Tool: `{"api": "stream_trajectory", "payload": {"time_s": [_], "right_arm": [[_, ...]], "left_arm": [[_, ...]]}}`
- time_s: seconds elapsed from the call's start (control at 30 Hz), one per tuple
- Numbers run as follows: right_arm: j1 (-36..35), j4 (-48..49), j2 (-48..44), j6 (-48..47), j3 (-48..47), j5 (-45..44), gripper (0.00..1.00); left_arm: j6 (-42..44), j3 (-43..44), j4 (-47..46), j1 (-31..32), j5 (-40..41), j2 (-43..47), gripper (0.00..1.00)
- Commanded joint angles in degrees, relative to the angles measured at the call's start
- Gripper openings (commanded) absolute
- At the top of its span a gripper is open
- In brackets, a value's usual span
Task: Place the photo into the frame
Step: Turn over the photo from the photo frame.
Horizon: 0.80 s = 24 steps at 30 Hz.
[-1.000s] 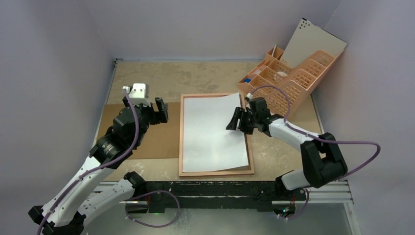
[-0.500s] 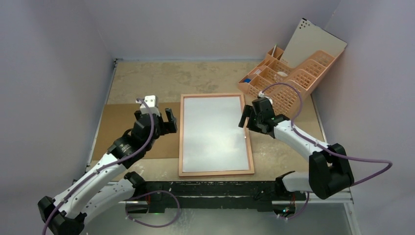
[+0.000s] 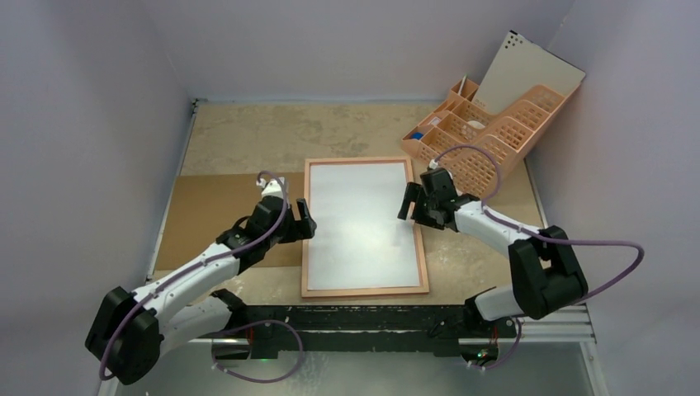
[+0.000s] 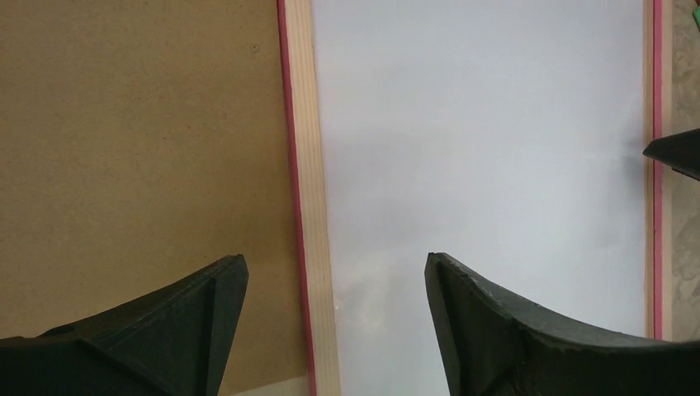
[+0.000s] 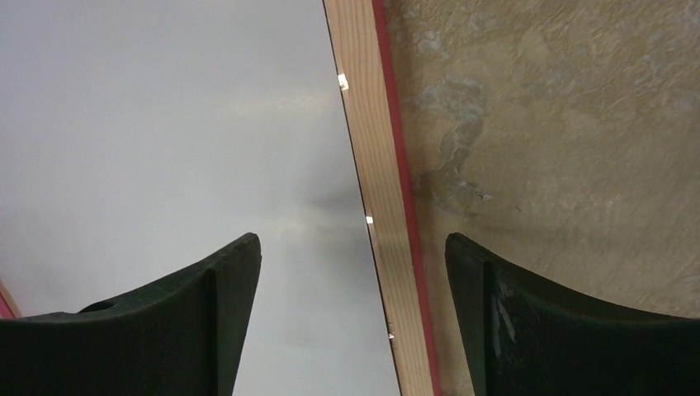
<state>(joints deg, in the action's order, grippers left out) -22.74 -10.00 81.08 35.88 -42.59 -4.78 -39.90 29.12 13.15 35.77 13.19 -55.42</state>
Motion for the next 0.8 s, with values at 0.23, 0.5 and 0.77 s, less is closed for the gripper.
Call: {"api": "stream_trajectory", "payload": {"time_s": [0.23, 0.5, 0.77], "right_arm": [[0.2, 4.3, 1.58, -1.24, 0.87, 4.18, 0.82], [0.33, 6.35, 2.54, -1.14, -0.12, 8.9, 0.81], [0.29, 6.02, 4.27, -0.91, -2.93, 8.9, 0.8]], "left_arm": [[-0.35, -1.64, -15.22, -6.32, -19.94, -11.9, 0.76], [1.58, -0.2, -20.92, -6.33, -28.27, -16.54, 0.61], [3.44, 4.31, -16.61, -6.33, -25.64, -21.09, 0.53]]}}
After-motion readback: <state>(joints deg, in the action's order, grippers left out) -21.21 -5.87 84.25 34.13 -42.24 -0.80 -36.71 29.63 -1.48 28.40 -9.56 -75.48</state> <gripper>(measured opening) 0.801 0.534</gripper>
